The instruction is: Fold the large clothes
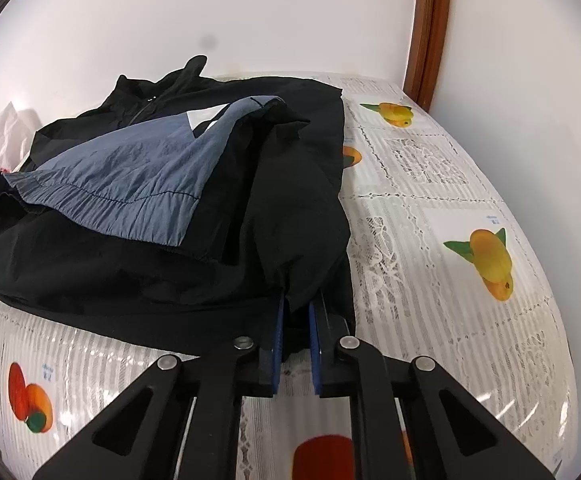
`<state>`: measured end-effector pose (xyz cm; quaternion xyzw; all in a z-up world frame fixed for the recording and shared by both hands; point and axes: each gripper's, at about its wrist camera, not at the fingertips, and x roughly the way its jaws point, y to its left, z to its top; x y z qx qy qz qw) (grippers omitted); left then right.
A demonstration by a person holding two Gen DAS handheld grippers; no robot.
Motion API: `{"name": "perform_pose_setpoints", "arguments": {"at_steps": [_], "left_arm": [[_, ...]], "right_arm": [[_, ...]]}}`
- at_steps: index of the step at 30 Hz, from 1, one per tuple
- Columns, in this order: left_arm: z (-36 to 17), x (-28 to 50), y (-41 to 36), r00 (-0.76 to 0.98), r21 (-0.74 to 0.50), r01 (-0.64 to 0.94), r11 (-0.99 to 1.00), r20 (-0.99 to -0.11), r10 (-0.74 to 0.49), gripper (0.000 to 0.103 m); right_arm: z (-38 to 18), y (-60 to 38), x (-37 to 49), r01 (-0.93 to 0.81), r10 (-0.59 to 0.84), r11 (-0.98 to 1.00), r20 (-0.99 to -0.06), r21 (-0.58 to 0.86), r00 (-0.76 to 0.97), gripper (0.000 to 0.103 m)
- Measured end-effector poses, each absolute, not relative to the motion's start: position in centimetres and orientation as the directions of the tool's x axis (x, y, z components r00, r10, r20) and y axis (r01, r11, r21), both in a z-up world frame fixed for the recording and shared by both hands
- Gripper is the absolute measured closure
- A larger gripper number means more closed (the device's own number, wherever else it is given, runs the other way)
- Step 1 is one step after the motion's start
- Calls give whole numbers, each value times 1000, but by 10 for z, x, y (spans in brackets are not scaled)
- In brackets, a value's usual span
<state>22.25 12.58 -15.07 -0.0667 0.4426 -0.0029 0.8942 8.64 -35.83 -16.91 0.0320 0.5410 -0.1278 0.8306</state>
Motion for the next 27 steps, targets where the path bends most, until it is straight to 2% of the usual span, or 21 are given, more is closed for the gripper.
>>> {"name": "perform_pose_setpoints", "arguments": {"at_steps": [16,20,23,24,27], "left_arm": [[-147,129,133,602,-117,-40,992,-795,-70,90],[-139,123,134,612,-113,-53,992,-789,-57,82],[-128,117,140,628,-141,-67,988,-775,-68,71],[-122,116,141,639,-154,-66,986,-765,-77,64],[-102,112,141,680,-158,-61,986,-729,-74,54]], "right_arm": [[-145,-339,10,212,-149,975,-914,-71,378,92],[-132,-340,6,241,-159,968,-914,-69,374,85],[-108,-338,4,237,-130,971,-890,-26,436,83],[-101,-336,5,235,-128,972,-884,-21,450,79],[-82,-330,17,223,-121,975,-860,-9,496,65]]}}
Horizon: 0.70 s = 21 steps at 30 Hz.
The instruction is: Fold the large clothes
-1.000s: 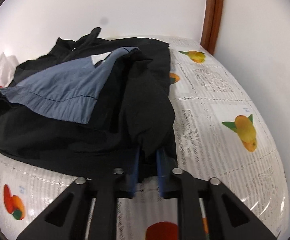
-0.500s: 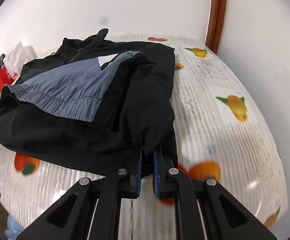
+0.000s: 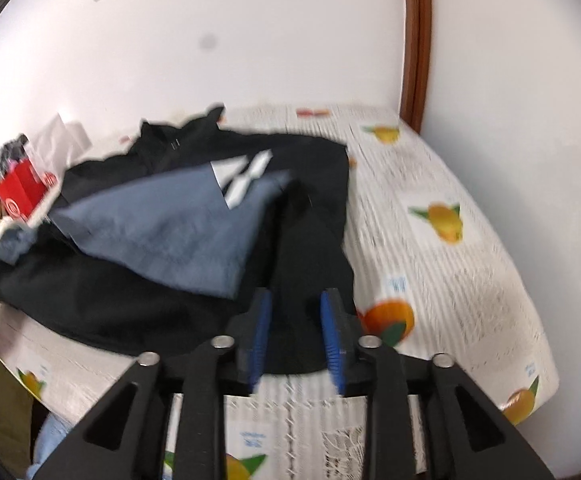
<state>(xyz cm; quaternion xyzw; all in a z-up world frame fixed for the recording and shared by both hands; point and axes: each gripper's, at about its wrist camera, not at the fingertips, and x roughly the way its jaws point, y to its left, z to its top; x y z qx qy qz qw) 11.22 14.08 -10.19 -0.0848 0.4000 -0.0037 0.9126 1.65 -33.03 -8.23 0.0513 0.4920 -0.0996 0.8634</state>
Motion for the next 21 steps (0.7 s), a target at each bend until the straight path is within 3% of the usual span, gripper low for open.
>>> {"name": "perform_pose_setpoints", "arguments": {"at_steps": [8,17,19,20,21], "left_arm": [[-83,127,123,698,-208,4,978,-700,-152,52],[-106,162,110,610,-238,18,971,-767,-199,52],[-113,167,108,587,-256,23,966,-779,-220,52],[-115,168,106,582,-255,24,967,-783,-221,57],[-116,169,104,577,-252,28,967,-786,-221,68]], "right_arm": [[-92,-312,49,222,-60,973,-871,57,487,61],[-120,-322,77,292,-64,954,-903,71,426,61],[-123,-320,81,285,-60,956,-907,68,417,64],[-124,-318,83,277,-62,959,-907,62,418,71],[-124,-316,84,270,-65,961,-906,55,418,82]]}}
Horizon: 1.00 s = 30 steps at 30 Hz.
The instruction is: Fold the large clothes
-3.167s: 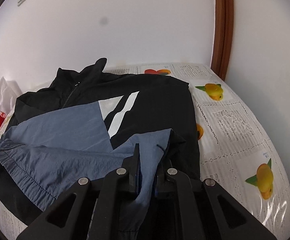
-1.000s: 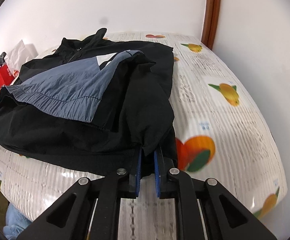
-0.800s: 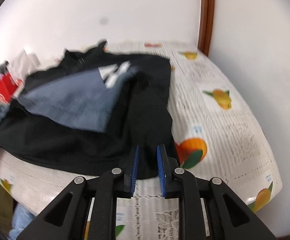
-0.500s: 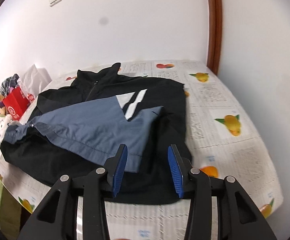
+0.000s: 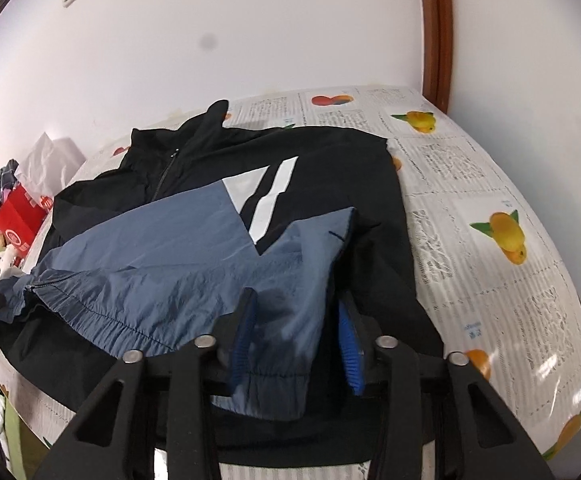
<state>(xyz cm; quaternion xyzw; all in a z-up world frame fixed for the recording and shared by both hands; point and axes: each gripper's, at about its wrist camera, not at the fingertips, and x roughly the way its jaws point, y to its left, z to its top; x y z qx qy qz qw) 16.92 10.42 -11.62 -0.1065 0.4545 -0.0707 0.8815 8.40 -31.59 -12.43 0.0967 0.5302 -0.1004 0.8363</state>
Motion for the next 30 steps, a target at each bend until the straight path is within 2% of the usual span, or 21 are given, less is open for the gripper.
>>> {"name": "perform_pose_setpoints", "arguments": {"at_steps": [3,6,13,17,23,30], "left_arm": [[-109,168,98,593,-237,50,970,-775,-219,79],[-90,167,95,635,-231,71,970,-740,-222,83],[-50,190,89,718,-232,103,967,-656,-234,84],[-44,216,86,732,-238,102,966,-639,-235,84],[-54,260,78,716,-227,102,969,-659,-230,84],[-85,301,69,669,-187,84,979,-718,-194,82]], "right_arm": [[-116,-310,86,245,-76,969,-890,41,450,94],[-94,-311,89,227,-64,972,-860,61,505,94],[-54,-321,111,223,-62,971,-801,91,595,95],[-48,-334,128,242,-68,964,-779,110,624,95],[-63,-353,159,271,-71,954,-781,128,620,95],[-109,-367,186,300,-96,949,-817,97,568,95]]}}
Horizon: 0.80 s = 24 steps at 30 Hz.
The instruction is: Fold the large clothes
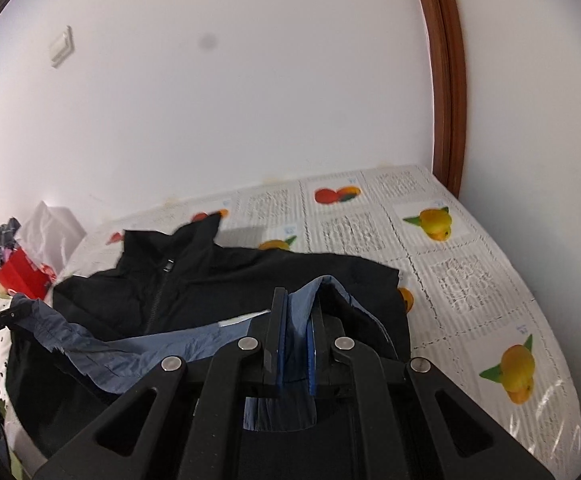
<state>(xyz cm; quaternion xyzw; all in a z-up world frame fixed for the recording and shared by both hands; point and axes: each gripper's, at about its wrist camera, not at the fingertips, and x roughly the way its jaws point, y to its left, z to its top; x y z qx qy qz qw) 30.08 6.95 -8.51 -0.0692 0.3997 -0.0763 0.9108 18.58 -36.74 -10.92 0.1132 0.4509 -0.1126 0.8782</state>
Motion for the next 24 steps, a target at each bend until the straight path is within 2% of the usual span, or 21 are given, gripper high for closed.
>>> {"name": "perform_pose_setpoints", "arguments": {"at_steps": [7,10,13,14,16,18,19,24], "left_arm": [[-111,321,68,624,-195,61,979,-758,-190,74],[-111,322,66,619,-197,67,978,-760,-196,67],[-99,313,64,644,-190,84,978,-739,-199,39],[-95,309,63,660,-180,86,980,-726,-191,32],[-81,296,61,689,-154,115,981,-699,-191,32],[-72,286,60,701,-145,134,980,-685,-197,31],[-67,280,60,708,-142,138,980,-678,-198,30],[-61,260,64,713,-142,140,980,-672,-199,28]], "right_arm": [[-149,-384,196,339,-87,935,-864,100,495,94],[-152,-384,198,335,-80,937,-879,94,470,92],[-137,-380,194,315,-74,944,-874,93,480,88],[-129,-376,191,304,-72,948,-868,93,492,84],[-111,-368,184,278,-73,956,-850,88,522,73],[-93,-360,174,271,-102,960,-817,69,567,51],[-83,-356,168,268,-116,962,-798,59,591,46],[-68,-341,154,222,-83,973,-794,67,603,43]]}}
